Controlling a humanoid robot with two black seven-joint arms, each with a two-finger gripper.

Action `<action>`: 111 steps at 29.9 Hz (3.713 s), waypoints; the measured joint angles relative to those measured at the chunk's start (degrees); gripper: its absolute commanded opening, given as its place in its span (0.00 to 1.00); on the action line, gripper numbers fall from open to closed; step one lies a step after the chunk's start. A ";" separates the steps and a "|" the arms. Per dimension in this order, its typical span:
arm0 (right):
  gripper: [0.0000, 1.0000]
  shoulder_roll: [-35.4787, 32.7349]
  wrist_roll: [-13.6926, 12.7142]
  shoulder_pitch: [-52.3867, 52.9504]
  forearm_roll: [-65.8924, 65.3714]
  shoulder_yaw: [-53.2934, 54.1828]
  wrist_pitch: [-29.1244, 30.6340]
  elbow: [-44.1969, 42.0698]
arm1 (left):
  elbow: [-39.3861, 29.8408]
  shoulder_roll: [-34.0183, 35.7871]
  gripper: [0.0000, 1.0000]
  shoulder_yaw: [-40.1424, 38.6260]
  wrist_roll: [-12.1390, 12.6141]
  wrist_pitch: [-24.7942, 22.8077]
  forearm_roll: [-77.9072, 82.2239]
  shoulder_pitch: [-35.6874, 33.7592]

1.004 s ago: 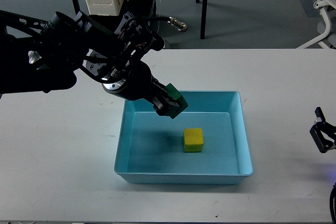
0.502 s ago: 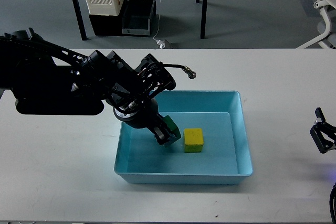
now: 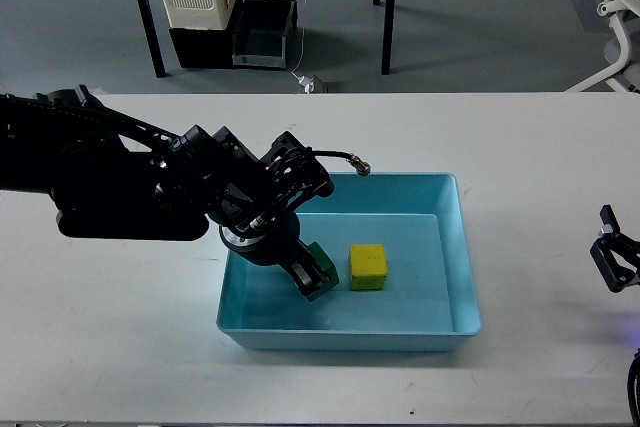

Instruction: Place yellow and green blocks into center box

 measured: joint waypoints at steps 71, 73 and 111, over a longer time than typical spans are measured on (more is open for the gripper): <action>1.00 0.00 0.03 1.80 0.48 0.67 0.70 0.97 | 4.79 -3.96 1.00 -119.39 8.96 14.48 -49.48 53.62; 1.00 0.00 1.41 2.03 0.49 0.99 0.63 0.98 | 3.50 -6.60 1.00 -123.52 8.70 14.82 -49.63 56.77; 1.00 0.00 5.45 -2.98 -0.35 0.44 -0.12 8.14 | -19.74 -15.98 1.00 -124.67 1.05 8.93 -60.94 110.67</action>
